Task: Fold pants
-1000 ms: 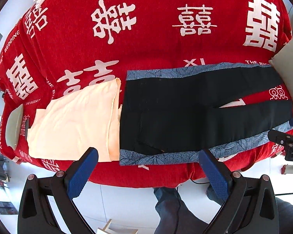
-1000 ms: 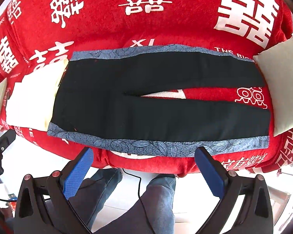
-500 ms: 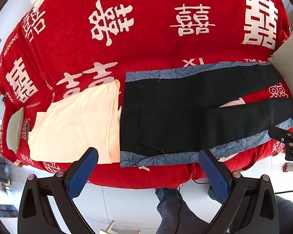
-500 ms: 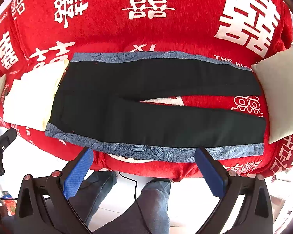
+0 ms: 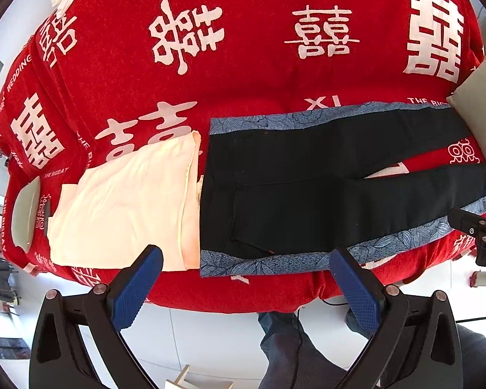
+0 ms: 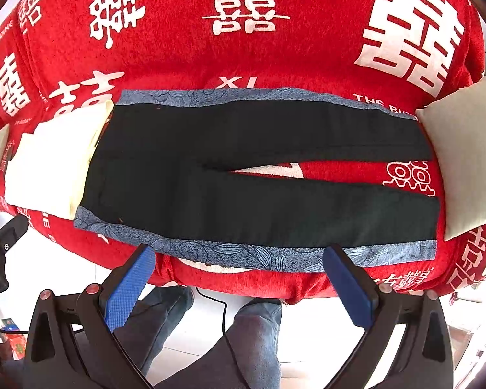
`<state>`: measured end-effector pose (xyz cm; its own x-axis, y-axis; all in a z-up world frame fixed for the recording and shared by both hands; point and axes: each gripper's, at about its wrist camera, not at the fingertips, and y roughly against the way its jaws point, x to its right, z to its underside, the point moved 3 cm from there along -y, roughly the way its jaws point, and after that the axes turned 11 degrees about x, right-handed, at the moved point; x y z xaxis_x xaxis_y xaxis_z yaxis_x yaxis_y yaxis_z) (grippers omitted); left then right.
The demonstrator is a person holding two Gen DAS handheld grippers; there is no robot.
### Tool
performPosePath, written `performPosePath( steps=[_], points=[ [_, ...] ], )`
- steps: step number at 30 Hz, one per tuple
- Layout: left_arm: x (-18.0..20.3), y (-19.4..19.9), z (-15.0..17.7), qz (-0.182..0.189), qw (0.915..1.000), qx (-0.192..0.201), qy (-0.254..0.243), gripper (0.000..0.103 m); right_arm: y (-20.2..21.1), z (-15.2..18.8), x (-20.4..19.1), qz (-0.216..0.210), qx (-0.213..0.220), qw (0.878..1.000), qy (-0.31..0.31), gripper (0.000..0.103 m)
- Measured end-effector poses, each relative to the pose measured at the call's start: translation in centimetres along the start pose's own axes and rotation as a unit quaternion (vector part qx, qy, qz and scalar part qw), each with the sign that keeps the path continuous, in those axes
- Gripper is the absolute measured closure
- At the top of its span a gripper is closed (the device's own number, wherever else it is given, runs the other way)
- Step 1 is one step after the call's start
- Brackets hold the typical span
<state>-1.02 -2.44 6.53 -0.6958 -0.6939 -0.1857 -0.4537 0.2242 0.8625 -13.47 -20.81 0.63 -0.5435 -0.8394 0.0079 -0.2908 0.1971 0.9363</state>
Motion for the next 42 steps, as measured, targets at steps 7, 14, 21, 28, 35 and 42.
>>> performPosePath(
  steps=[7, 14, 21, 28, 35, 42],
  points=[
    [-0.2, 0.0, -0.1, -0.003, 1.0000, 0.000, 0.005, 0.000, -0.1, -0.2, 0.1, -0.001, 0.000, 1.000, -0.003, 0.000],
    [-0.4, 0.0, -0.1, -0.006, 0.9999, 0.001, 0.008, 0.000, -0.2, -0.4, 0.1, -0.004, 0.001, 1.000, -0.003, 0.000],
    [-0.4, 0.0, -0.1, -0.007, 0.9999, 0.001, 0.008, 0.000, -0.2, -0.4, 0.4, -0.007, 0.001, 1.000, -0.006, 0.000],
    [-0.2, 0.2, -0.2, -0.011, 0.9999, 0.000, 0.010, 0.000, -0.4, -0.5, 0.8, -0.014, 0.004, 1.000, -0.005, 0.000],
    [0.6, 0.0, 0.3, -0.020, 0.9982, -0.017, 0.054, 0.000, -0.5, -0.4, 2.0, -0.034, 0.003, 0.999, 0.004, 0.000],
    [1.2, -0.7, 3.0, -0.016, 0.9859, -0.052, 0.158, 0.000, -2.0, 1.7, 5.1, -0.099, -0.048, 0.993, -0.028, 0.000]
  ],
)
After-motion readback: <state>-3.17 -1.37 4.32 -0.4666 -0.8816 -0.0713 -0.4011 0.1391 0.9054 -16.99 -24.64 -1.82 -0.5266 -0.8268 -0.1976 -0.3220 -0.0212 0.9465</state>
